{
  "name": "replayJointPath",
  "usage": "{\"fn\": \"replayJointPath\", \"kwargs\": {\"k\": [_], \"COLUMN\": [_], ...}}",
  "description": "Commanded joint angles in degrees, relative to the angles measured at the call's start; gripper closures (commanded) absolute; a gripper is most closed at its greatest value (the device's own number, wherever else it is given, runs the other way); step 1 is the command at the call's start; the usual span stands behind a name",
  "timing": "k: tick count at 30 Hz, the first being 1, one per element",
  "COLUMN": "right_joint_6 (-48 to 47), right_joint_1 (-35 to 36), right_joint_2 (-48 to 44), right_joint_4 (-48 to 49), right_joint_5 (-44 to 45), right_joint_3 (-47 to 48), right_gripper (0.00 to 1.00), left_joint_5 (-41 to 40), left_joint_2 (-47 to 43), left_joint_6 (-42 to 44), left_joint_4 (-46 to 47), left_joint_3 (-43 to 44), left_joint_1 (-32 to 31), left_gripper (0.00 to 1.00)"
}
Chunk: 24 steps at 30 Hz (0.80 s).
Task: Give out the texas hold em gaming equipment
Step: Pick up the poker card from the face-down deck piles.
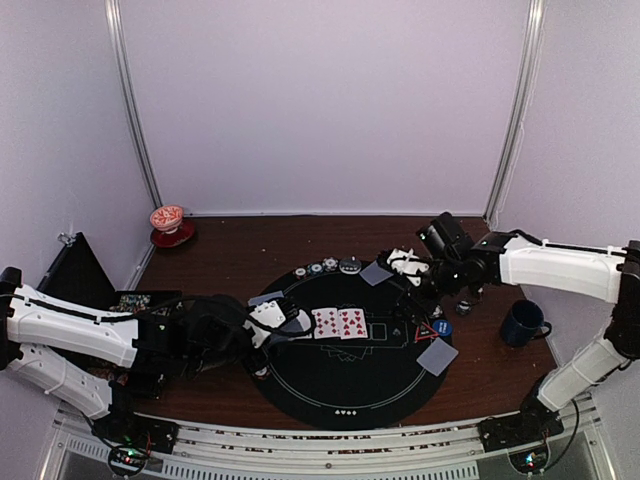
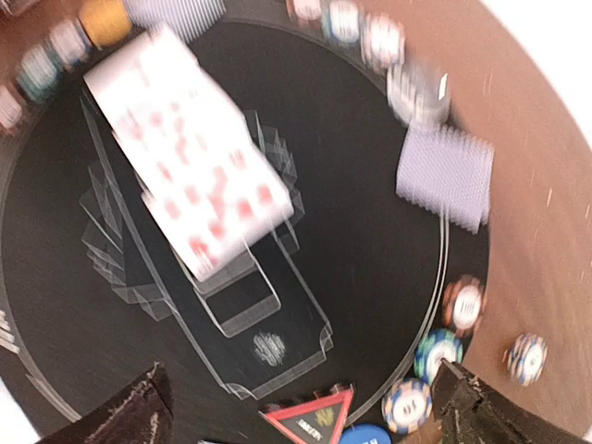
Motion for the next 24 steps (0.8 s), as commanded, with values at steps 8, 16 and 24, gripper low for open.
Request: {"fn": "replayJointPath", "kwargs": {"k": [8,16,24], "right_joint_6": [5.3,9.2,9.9], "right_joint_1": [0.9,4.8,11.0], "right_joint_2": [2.1,14.7,22.3], "right_joint_4": [2.0,4.5,5.2], "right_joint_5": [-30.3,-37.6,-37.2], "right_joint_3": [16.3,24.2,29.0], "right_gripper": [0.00,0.06,0.13], "left_joint_5": [0.3,1.2,2.2], "left_joint_2": [0.8,-0.6,-1.4], "left_joint_6": [1.0,1.1,1.1], "left_joint_4": [3.4,4.1,4.3], "left_joint_3": [1.1,0.6,0.3], "left_joint_1": [0.1,0.1,0.1], "left_gripper": [0.46,0.46,0.46]}}
